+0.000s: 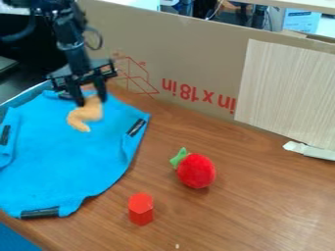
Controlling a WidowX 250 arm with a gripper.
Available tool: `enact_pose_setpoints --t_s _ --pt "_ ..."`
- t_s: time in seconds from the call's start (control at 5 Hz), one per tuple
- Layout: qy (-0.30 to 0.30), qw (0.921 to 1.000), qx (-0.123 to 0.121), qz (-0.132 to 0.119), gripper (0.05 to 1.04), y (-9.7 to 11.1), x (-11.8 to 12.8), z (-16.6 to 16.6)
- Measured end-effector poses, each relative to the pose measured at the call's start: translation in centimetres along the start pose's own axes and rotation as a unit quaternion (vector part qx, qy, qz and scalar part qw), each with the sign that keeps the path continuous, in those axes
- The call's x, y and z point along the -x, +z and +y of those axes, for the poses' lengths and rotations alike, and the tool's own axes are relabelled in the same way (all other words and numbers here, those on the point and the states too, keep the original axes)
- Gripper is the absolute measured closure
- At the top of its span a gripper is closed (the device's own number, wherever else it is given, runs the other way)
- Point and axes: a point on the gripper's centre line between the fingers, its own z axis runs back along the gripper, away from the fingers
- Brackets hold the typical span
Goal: Put out a pitch color toy to right side of the cloth
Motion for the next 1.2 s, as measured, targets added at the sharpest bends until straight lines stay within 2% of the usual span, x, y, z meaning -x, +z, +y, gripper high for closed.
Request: enact_pose_setpoints --t_s 0.4,0.8,1.0,1.2 --pt "-0.038 0.9991 -0.015 -0.012 0.569 0.2 2.8 -6.9" --pt "-0.017 0.9992 -0.033 0.014 0.569 -3.0 1.7 -11.0" --pt "-0.030 0.9984 -0.045 0.017 0.569 -5.2 2.3 -13.4" --pt "-0.036 0.9977 -0.055 0.016 0.569 -7.0 2.7 -14.3"
